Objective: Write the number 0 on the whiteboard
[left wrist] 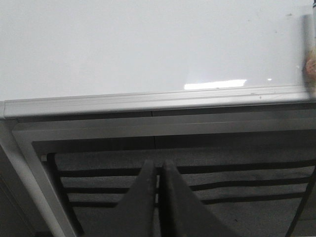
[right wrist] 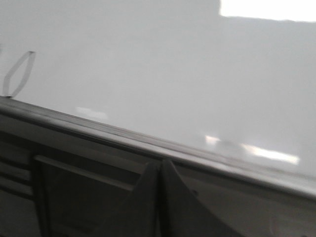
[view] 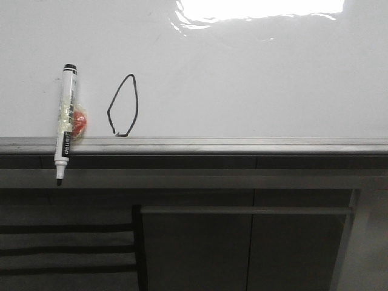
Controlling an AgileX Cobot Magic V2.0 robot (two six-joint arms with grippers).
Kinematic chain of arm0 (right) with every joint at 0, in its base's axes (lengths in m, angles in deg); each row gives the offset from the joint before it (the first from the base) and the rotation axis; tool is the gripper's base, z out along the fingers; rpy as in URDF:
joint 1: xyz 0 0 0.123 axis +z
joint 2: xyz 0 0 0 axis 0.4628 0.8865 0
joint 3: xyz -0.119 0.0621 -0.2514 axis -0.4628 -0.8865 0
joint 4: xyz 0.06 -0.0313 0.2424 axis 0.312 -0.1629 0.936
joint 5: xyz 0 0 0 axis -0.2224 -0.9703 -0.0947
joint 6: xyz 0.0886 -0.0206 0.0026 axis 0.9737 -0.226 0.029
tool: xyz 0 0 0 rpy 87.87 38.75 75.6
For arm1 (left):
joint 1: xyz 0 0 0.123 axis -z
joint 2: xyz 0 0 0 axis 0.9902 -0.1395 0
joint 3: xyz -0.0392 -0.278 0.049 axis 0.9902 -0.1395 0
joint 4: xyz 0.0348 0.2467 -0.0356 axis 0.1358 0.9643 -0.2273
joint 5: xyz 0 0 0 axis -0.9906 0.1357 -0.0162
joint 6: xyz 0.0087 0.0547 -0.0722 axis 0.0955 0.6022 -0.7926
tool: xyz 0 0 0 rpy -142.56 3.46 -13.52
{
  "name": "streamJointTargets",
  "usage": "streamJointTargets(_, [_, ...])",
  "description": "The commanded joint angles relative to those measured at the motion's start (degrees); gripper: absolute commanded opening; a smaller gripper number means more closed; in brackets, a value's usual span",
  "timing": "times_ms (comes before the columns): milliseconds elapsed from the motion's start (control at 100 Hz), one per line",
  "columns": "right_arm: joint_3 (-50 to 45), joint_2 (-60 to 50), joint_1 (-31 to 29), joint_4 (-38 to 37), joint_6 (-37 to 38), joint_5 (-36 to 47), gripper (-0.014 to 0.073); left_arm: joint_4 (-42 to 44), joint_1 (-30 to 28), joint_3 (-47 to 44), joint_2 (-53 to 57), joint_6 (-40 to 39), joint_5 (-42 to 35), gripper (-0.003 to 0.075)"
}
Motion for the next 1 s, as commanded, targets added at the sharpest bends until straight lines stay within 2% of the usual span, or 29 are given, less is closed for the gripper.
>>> streamJointTargets(0, [-0.7,-1.2,-6.0,-5.0,8.2,1.1,-0.0057,-0.3,-0.1,-1.7,1.6,-0.1,-3.2,-0.002])
streamJointTargets(120, [-0.7,-1.2,-12.0,-7.6,9.3,-0.8,-0.0057,-0.3,-0.1,-1.7,1.6,-0.1,-3.2,-0.002])
streamJointTargets(390, [-0.7,-1.2,-16.6,-7.8,9.3,-9.3,-0.0057,-0.3,-0.1,-1.7,1.6,-0.1,-3.2,-0.002])
streamJointTargets(990, [-0.7,-1.2,-17.0,-8.0,9.3,-10.6,-0.0057,-0.3,-0.1,-1.7,1.6,-0.1,-3.2,-0.002])
